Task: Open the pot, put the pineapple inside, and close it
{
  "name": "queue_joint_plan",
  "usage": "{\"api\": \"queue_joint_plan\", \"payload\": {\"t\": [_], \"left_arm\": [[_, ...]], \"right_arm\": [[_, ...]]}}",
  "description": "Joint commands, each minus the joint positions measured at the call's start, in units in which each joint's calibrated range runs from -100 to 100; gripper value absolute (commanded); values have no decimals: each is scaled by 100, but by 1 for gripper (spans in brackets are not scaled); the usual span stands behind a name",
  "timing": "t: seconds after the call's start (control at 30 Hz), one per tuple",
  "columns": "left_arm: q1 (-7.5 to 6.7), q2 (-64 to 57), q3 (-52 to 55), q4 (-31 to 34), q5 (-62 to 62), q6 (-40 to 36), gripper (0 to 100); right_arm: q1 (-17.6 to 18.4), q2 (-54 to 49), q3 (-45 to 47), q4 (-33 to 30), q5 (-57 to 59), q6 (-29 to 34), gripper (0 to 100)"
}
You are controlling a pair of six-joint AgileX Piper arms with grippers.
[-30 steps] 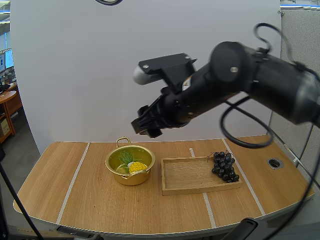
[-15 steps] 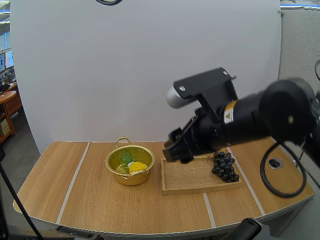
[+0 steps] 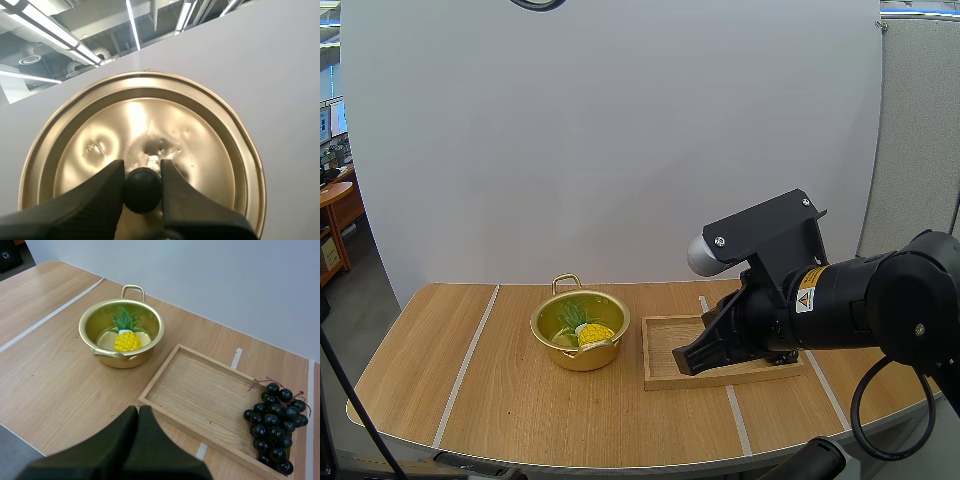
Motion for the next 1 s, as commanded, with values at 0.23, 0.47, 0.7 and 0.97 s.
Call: {"api": "queue_joint_plan", "payload": {"t": [0.23, 0.47, 0.7, 0.97], "left_arm": [[-7, -26, -42, 49, -67, -57, 0], [-7, -26, -42, 49, -67, -57, 0], [-7, -24, -42, 9, -67, -57, 0], [-7, -9, -42, 9, 1509, -57, 0]], "right_arm": [[-25, -56, 18, 55, 31, 7, 0], [-48, -56, 18, 55, 91, 7, 0], [-136, -56, 18, 55, 91, 7, 0], [-148, -56, 18, 43, 91, 7, 0]]}}
